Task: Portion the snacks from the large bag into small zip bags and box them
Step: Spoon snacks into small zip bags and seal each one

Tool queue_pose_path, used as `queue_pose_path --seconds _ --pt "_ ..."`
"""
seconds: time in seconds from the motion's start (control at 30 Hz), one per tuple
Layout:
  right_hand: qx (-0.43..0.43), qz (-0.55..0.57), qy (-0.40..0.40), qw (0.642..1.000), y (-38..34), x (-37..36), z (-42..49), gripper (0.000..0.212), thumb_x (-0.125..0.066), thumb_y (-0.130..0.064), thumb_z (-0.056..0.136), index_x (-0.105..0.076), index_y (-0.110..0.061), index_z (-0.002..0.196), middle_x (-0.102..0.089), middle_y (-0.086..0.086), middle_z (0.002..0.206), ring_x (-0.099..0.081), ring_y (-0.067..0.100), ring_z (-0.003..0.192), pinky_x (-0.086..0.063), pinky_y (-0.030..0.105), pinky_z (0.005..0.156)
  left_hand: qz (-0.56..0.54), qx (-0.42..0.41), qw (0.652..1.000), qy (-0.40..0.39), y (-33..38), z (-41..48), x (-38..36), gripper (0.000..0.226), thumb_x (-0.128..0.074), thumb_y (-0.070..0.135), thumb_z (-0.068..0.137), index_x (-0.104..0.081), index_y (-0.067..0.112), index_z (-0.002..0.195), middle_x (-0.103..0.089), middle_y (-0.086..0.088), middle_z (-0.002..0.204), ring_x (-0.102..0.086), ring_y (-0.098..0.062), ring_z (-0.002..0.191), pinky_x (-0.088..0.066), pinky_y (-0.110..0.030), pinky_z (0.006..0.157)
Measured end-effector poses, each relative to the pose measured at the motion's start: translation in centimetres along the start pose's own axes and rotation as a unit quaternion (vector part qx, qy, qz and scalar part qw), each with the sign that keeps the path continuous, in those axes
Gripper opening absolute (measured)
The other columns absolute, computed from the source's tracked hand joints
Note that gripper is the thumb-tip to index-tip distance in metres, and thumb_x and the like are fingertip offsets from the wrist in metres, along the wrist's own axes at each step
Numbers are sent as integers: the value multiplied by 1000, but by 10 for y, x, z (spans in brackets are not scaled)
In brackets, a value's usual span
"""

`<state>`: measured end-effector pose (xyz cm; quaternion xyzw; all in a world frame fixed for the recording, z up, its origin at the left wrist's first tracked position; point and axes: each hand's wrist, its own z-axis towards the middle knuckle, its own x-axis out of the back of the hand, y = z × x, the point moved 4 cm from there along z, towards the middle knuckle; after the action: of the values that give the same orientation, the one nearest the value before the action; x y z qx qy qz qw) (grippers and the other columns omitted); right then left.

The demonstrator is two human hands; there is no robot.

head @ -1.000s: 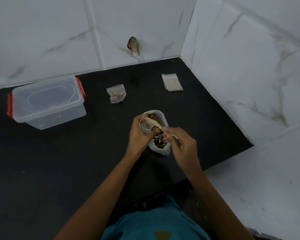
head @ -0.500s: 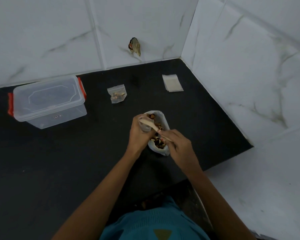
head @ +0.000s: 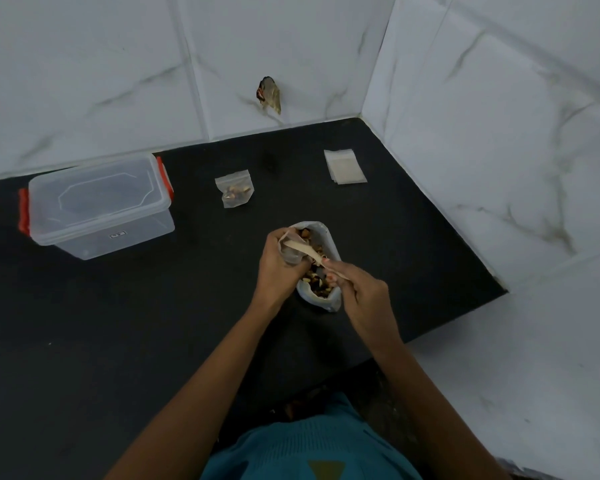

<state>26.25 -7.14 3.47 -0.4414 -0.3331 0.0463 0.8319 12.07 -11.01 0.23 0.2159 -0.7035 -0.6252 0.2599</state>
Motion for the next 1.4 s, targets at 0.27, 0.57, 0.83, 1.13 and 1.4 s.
queue_pose_path --seconds 0.27,0.57,0.83,1.13,1.4 --pt "-142 202 63 967 1 10 8 30 -48 2 91 -62 -24 99 -68 3 86 -66 14 77 -55 24 75 1 2 1000 3 3 -1 0 50 -69 2 77 -44 16 119 -50 9 107 -51 3 95 -44 -11 82" --pt "-146 147 22 978 -1 3 -2 23 -50 -7 90 -62 -24 101 -68 0 86 -66 10 77 -55 28 76 17 -4 1000 2 1 -2 0 52 -68 0 76 -45 11 122 -49 4 114 -49 -8 108 -44 -14 85" --pt "-318 360 91 872 6 13 1 19 -47 -9 94 -64 -4 95 -71 6 73 -67 13 69 -56 23 68 1 0 1000 -17 -7 -7 1 52 -71 2 76 -45 12 120 -51 6 112 -50 -4 107 -44 -12 84" --pt "-294 224 150 917 19 31 1 15 -50 -12 93 -64 -7 92 -67 8 75 -66 9 65 -54 18 61 15 38 999 -11 -22 -10 9 53 -69 4 78 -44 18 123 -50 5 120 -48 -6 111 -44 -20 89" --pt "-252 -3 50 966 39 19 -8 13 -53 -13 92 -63 -7 97 -62 -7 71 -60 -6 61 -50 11 64 15 71 997 -21 -36 -26 11 48 -68 6 79 -45 23 117 -55 5 111 -56 -10 102 -48 -27 82"
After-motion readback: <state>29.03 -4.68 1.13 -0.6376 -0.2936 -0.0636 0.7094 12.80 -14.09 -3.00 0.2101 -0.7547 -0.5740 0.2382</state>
